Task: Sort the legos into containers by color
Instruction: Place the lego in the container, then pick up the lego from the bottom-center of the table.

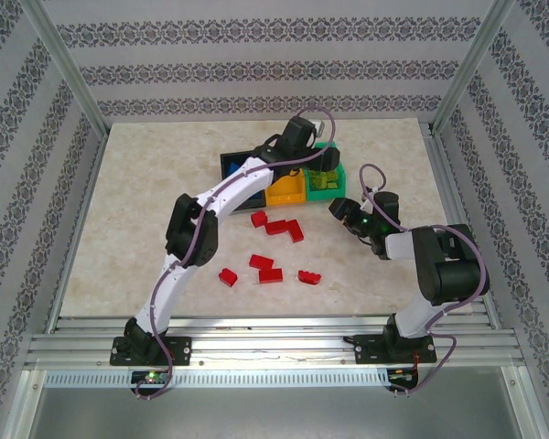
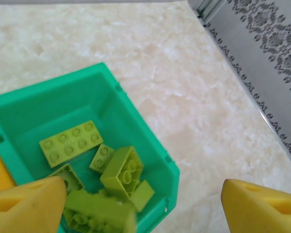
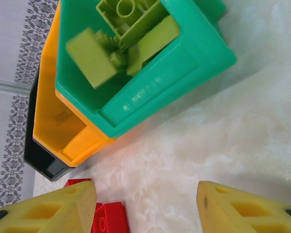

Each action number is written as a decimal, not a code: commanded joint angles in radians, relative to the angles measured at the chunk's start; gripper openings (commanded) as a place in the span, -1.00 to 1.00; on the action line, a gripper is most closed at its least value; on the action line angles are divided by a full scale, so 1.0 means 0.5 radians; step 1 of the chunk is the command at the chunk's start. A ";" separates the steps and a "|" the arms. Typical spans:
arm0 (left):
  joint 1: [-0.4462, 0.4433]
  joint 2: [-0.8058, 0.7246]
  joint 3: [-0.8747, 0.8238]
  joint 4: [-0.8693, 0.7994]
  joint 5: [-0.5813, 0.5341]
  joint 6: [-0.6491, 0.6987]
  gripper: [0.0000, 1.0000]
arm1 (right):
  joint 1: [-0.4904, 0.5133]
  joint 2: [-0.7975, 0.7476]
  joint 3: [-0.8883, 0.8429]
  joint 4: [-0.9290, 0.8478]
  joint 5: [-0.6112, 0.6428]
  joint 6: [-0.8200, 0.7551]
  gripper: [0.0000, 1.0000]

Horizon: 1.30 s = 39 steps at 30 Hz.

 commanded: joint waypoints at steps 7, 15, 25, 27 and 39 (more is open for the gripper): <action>0.009 -0.315 -0.392 0.056 0.107 0.007 0.69 | -0.015 -0.004 0.010 0.037 -0.016 -0.024 0.15; 0.091 -0.904 -1.343 0.318 0.199 -0.004 0.69 | 0.006 -0.001 0.014 0.025 -0.001 -0.041 0.16; 0.314 -1.502 -2.011 0.080 0.286 0.136 0.69 | 0.158 0.076 0.108 -0.088 0.067 -0.151 0.15; 0.384 -1.565 -2.076 0.003 0.307 0.183 0.69 | 0.179 0.060 0.105 -0.120 0.073 -0.153 0.15; 0.659 -1.763 -2.151 -0.346 0.523 0.277 0.70 | 0.586 -0.394 0.273 -1.430 0.113 -0.590 0.17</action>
